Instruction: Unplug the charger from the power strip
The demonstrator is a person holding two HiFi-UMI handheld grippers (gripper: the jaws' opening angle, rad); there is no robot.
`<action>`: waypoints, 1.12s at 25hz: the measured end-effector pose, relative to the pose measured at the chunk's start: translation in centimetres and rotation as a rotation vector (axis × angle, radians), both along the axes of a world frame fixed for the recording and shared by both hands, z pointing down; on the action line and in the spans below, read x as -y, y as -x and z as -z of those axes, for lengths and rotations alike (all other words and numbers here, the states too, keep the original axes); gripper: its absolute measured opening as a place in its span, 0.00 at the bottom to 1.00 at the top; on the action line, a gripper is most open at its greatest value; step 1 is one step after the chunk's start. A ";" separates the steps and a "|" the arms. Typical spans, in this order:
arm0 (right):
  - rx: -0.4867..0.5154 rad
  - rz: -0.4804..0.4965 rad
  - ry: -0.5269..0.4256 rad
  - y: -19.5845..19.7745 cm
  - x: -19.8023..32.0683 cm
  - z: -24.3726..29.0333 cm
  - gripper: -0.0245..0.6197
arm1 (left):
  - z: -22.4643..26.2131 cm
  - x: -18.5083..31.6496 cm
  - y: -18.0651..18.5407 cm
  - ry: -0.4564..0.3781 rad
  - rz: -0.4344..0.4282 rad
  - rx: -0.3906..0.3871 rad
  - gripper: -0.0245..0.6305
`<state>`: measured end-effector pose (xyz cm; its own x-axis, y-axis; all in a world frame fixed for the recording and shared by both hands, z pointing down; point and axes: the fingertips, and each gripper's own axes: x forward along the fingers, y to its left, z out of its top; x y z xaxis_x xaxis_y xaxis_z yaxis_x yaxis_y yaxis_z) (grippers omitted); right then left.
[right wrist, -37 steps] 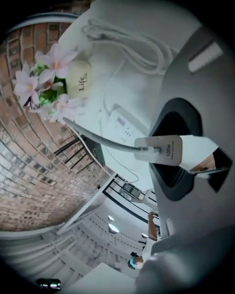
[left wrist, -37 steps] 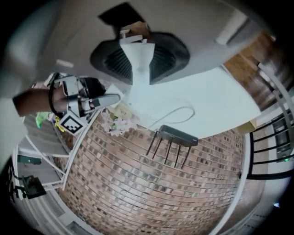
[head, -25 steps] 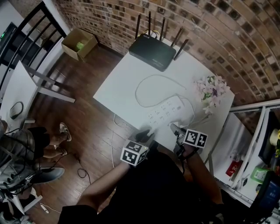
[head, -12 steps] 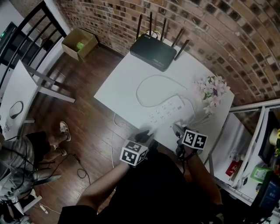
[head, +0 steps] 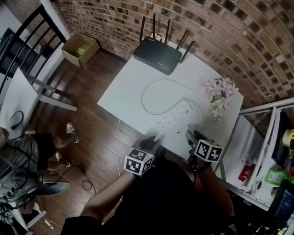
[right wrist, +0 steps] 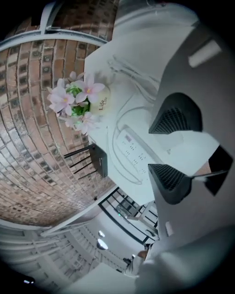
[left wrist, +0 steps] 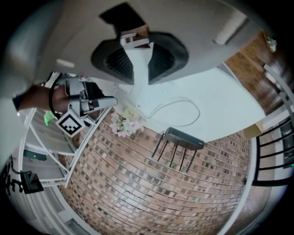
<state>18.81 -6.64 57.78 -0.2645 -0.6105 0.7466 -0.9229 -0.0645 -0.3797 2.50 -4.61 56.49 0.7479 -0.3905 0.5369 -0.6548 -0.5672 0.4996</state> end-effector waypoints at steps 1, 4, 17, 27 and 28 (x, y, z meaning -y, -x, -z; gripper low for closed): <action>0.025 0.015 -0.036 0.8 0.3 1.4 0.32 | 0.6 0.3 0.2 -0.009 0.011 -0.008 0.19; 0.110 0.124 -0.158 4.1 0.9 6.0 0.05 | 3.4 1.2 1.0 -0.054 0.057 -0.039 0.16; 0.187 0.318 -0.417 7.8 0.1 16.5 0.05 | 14.7 -0.3 -2.5 -0.319 -0.057 -0.117 0.05; 0.165 0.264 -0.455 5.4 -1.3 16.1 0.05 | 15.8 -1.1 -5.6 -0.396 -0.159 -0.048 0.05; 0.165 0.257 -0.455 5.1 -1.4 16.1 0.05 | 15.8 -1.1 -5.7 -0.394 -0.156 -0.051 0.05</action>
